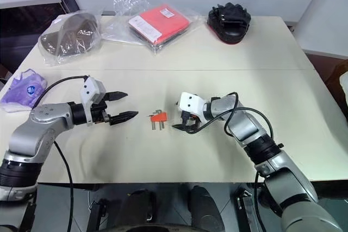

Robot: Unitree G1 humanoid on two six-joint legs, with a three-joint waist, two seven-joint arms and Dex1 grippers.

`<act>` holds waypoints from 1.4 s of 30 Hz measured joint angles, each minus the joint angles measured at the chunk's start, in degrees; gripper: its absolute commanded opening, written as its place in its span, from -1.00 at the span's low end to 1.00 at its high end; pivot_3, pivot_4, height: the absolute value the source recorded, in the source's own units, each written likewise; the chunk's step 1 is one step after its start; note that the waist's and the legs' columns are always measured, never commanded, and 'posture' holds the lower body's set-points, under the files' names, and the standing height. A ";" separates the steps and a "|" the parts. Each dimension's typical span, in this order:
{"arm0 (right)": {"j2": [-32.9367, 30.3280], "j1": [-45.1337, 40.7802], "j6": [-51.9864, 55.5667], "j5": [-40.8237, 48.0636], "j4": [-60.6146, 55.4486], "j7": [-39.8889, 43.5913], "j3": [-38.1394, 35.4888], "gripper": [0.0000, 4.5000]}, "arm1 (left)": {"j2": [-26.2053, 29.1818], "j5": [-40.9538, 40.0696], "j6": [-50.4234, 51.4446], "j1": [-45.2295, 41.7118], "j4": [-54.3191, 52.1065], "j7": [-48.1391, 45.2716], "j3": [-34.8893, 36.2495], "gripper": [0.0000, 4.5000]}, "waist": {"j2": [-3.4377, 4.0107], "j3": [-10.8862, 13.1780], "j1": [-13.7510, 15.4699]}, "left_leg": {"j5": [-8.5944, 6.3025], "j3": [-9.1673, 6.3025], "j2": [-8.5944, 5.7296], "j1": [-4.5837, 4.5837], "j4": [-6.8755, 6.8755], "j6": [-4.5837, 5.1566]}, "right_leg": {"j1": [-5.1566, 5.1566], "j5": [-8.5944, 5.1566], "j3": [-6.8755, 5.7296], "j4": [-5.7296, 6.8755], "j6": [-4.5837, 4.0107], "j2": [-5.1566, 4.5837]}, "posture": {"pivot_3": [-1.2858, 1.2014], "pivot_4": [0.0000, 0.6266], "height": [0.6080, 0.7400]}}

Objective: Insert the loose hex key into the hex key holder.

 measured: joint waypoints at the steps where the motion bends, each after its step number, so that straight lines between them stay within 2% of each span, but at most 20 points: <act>1: 0.30 -0.23 -0.77 -0.22 0.70 0.14 -0.02 0.98 | 0.04 -0.01 0.10 0.18 -0.23 0.08 0.06 1.00 | 0.00 0.00 0.06 | 0.00 0.00 0.00 0.00 0.00 -0.01 | 0.00 0.00 0.00 0.02 0.00 0.00 | 0.03 -0.52 1.00; 15: 6.92 -1.34 -0.10 -1.41 4.87 1.40 -1.19 0.98 | 0.73 -0.04 0.43 2.21 -2.86 1.35 2.02 1.00 | 0.00 0.00 -1.12 | 0.00 -0.07 0.03 0.07 0.00 -0.01 | 0.01 0.00 -0.01 0.14 0.00 -0.01 | 0.03 -0.52 1.00; 41: 13.04 -0.17 3.98 -2.04 4.97 0.44 -1.62 0.98 | 0.80 -0.05 1.22 2.44 -3.21 2.64 2.07 1.00 | 0.01 -0.01 -1.46 | 0.00 -0.11 0.07 0.23 -0.05 -0.01 | 0.00 0.00 0.01 0.30 0.00 0.02 | 0.03 -0.52 1.00; 42: 13.30 -0.19 3.97 -2.04 5.27 0.29 -1.66 0.88 | 0.76 -0.04 1.21 2.43 -3.21 2.73 2.07 1.00 | 0.01 -0.01 -1.48 | 0.00 -0.11 0.07 0.24 -0.04 -0.01 | 0.00 0.00 0.01 0.32 0.00 0.02 | 0.03 -0.52 1.00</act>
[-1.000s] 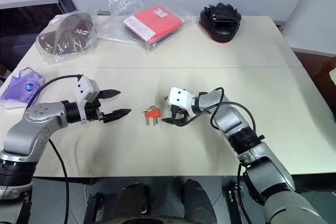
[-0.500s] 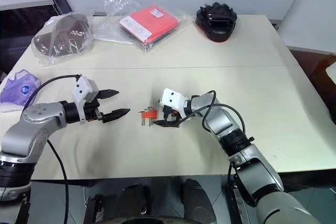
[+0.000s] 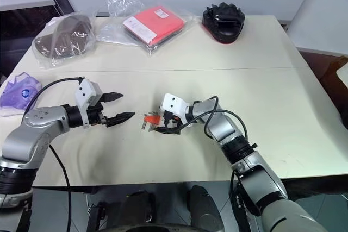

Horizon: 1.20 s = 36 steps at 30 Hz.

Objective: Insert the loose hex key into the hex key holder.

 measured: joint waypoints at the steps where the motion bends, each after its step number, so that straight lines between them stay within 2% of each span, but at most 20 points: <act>1: 0.26 0.00 -0.03 0.00 0.38 -0.08 -0.03 0.75 | -0.09 0.00 -0.01 -0.01 0.00 0.08 0.00 1.00 | 0.00 0.00 -0.01 | 0.00 0.01 0.00 0.01 0.00 0.00 | 0.00 0.00 0.00 0.02 0.00 0.00 | 0.03 -0.52 1.00; 3: 0.55 0.00 -0.52 0.02 0.71 0.05 0.20 0.41 | -0.22 0.01 -0.02 -0.03 0.00 0.15 -0.01 1.00 | 0.00 0.00 -0.02 | 0.00 0.01 0.00 0.06 0.00 0.00 | 0.02 0.00 0.01 0.05 0.00 0.00 | 0.03 -0.52 1.00; 7: 0.70 0.28 -1.36 0.00 0.95 0.22 0.70 -0.51 | -0.39 0.02 -0.08 -0.04 0.00 0.13 -0.01 1.00 | 0.00 0.00 0.19 | 0.01 0.01 -0.03 0.14 0.00 -0.02 | 0.06 0.00 0.03 0.16 0.00 -0.01 | 0.03 -0.52 1.00; 8: 0.64 0.28 -1.61 -0.03 1.14 0.20 0.68 -0.57 | -0.39 0.02 -0.08 -0.04 0.00 0.13 -0.01 1.00 | 0.00 0.00 0.20 | 0.01 0.01 -0.04 0.19 0.00 -0.02 | 0.12 0.00 0.03 0.17 0.00 -0.01 | 0.03 -0.52 1.00; 12: 0.50 0.57 -2.12 -0.25 1.11 -0.21 0.79 -0.56 | -0.38 0.03 -0.10 -0.05 0.02 0.06 -0.01 1.00 | 0.00 0.00 0.29 | 0.01 0.02 -0.05 0.45 -0.01 -0.02 | 0.37 -0.01 0.04 0.17 -0.01 -0.02 | 0.03 -0.52 1.00; 16: -1.87 2.33 -8.06 -4.00 -1.76 -3.58 2.19 -0.56 | -0.47 0.03 -0.11 -1.09 0.38 -0.32 -0.15 1.00 | 0.00 0.00 0.50 | 0.01 0.02 -0.11 0.48 -0.02 -0.02 | 0.43 -0.02 0.04 0.15 -0.01 -0.05 | 0.03 -0.52 1.00; 26: -14.77 2.48 -32.98 -23.99 -6.86 -24.06 0.38 -0.56 | -2.39 -2.40 1.00 -9.10 5.28 -3.29 -0.52 1.00 | -0.01 0.02 0.23 | 0.05 0.10 -0.11 0.19 -0.07 -0.09 | 0.14 -0.02 0.09 0.03 -0.01 -0.02 | 0.03 -0.52 1.00; 33: -19.98 -0.43 -46.51 -40.62 -13.79 -40.65 -1.45 -0.56 | -4.56 -8.20 6.76 -18.68 9.97 -7.50 -0.73 1.00 | -0.01 0.02 0.30 | 0.25 0.11 -0.13 -0.34 0.00 -0.44 | -0.36 -0.01 0.11 0.18 0.00 -0.01 | 0.03 -0.52 1.00; 36: -20.78 -2.92 -51.13 -45.13 -17.61 -47.19 -3.59 -0.56 | -5.53 -9.94 7.90 -22.48 11.34 -10.00 -1.00 1.00 | -0.02 0.01 0.29 | 0.25 0.11 -0.14 -0.32 -0.01 -0.45 | -0.35 -0.01 0.10 0.21 0.00 -0.01 | 0.03 -0.52 1.00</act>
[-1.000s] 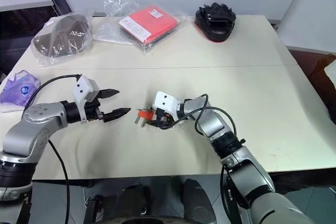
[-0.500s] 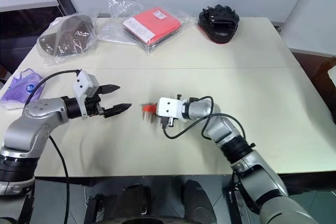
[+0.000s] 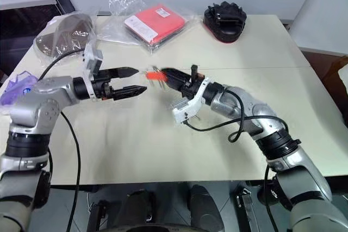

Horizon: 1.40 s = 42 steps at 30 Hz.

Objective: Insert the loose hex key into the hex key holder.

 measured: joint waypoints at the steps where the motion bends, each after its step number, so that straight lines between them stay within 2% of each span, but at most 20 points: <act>1: -0.10 -0.37 -1.13 -0.89 -0.41 -1.50 -0.44 -0.56 | -0.05 0.00 -0.03 -0.64 0.56 -0.92 -0.64 1.00 | 0.00 0.00 -0.03 | 0.00 0.00 0.00 0.01 0.00 0.00 | 0.00 0.00 0.00 0.01 0.00 0.01 | 0.03 -0.52 1.00; 6: -0.36 -0.57 -4.29 -2.19 -0.19 -2.79 -0.72 -0.56 | -1.43 0.15 -0.61 -1.73 3.12 -3.58 -3.18 1.00 | 0.00 0.00 -0.03 | 0.03 0.01 0.00 0.01 0.01 -0.03 | 0.00 0.00 0.01 0.05 0.00 0.01 | 0.03 -0.52 1.00; 17: -0.29 -0.07 -5.56 -1.36 -0.06 0.33 -0.70 -0.56 | -4.52 -0.09 -1.62 -3.02 3.28 -3.65 -2.83 1.00 | 0.00 0.00 -0.03 | 0.03 0.01 0.01 0.02 0.02 -0.03 | 0.00 0.00 0.01 0.08 0.00 0.00 | 0.03 -0.52 1.00; 26: -0.09 0.35 -5.75 3.57 2.63 3.83 -0.77 -0.56 | -5.51 1.68 -12.37 0.14 1.93 -3.76 -1.89 1.00 | 0.00 0.00 -0.04 | 0.03 0.01 0.02 0.03 0.02 -0.04 | 0.01 0.00 0.01 0.09 0.00 -0.01 | 0.03 -0.52 1.00; 35: -0.10 -0.67 -6.82 6.53 3.16 5.14 -1.19 -0.56 | -5.78 1.77 -14.39 2.19 1.90 -3.34 -1.85 1.00 | 0.00 0.00 0.00 | 0.03 0.01 0.01 0.03 0.04 -0.03 | 0.02 0.00 0.01 0.10 0.00 -0.01 | 0.03 -0.52 1.00; 38: -0.15 -0.77 -6.92 7.04 3.24 5.67 -1.24 -0.56 | -6.16 1.45 -14.39 2.19 1.90 -2.87 -1.78 0.66 | 0.00 0.00 0.01 | 0.03 0.01 0.01 0.03 0.05 -0.03 | 0.03 0.00 0.01 0.10 0.00 -0.01 | 0.03 -0.52 1.00; 42: -0.28 -0.77 -6.88 7.49 3.39 6.39 -1.24 -0.56 | -6.44 1.15 -14.32 2.17 1.90 -2.36 -1.64 -0.18 | 0.00 0.00 -0.01 | 0.03 0.01 0.01 0.03 0.05 -0.03 | 0.03 0.00 0.01 0.11 0.00 -0.01 | 0.03 -0.52 1.00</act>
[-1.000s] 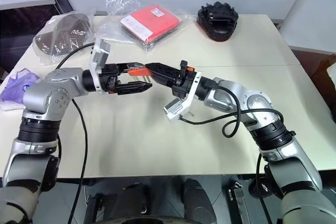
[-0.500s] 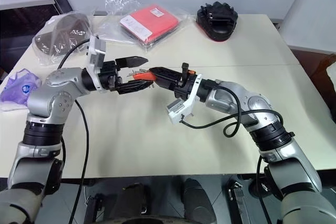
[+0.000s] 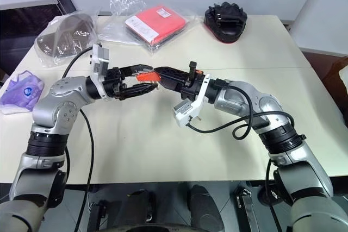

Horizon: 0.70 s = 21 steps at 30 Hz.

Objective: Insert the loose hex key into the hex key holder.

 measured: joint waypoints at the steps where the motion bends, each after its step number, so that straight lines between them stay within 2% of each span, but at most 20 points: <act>1: -0.01 0.00 0.14 0.01 0.29 0.19 -0.12 -0.56 | -0.35 -0.23 0.09 -0.01 -0.08 0.00 0.01 -0.37 | 0.00 0.00 0.00 | 0.00 0.00 0.00 0.00 0.00 0.00 | 0.00 0.00 0.00 0.00 0.00 0.00 | 0.03 -0.52 1.00; 3: -0.05 0.00 0.31 0.06 0.83 0.64 -0.73 -0.56 | -0.85 -1.25 0.46 -0.04 -0.44 -0.14 -0.01 -0.86 | 0.00 0.00 0.03 | 0.00 0.00 0.00 0.00 0.00 0.00 | 0.00 0.00 0.00 0.00 0.00 -0.01 | 0.03 -0.52 1.00; 4: -0.05 0.00 0.38 0.45 0.86 0.96 -1.03 -0.56 | -0.93 -1.27 0.44 -0.09 -0.78 -0.26 -0.04 -0.97 | 0.00 0.00 0.02 | 0.00 0.00 0.00 0.00 0.00 0.00 | 0.00 0.00 0.00 0.00 0.00 0.00 | 0.03 -0.52 1.00; 19: -0.03 0.01 0.47 1.73 0.89 2.47 -1.35 -0.56 | -0.95 -1.10 1.09 -0.50 -0.81 -0.21 -0.11 -0.97 | 0.00 0.00 0.00 | 0.00 0.00 0.00 0.01 0.01 0.00 | 0.00 0.00 0.00 0.02 0.00 0.00 | 0.03 -0.52 1.00; 21: -0.03 0.00 0.60 2.03 0.90 2.77 -1.36 -0.10 | -1.06 -1.06 1.07 -0.50 -0.77 -0.10 -0.13 -1.00 | 0.00 0.00 0.01 | 0.00 0.00 0.00 0.01 0.02 0.00 | 0.01 0.00 0.00 0.01 0.00 0.00 | 0.03 -0.52 1.00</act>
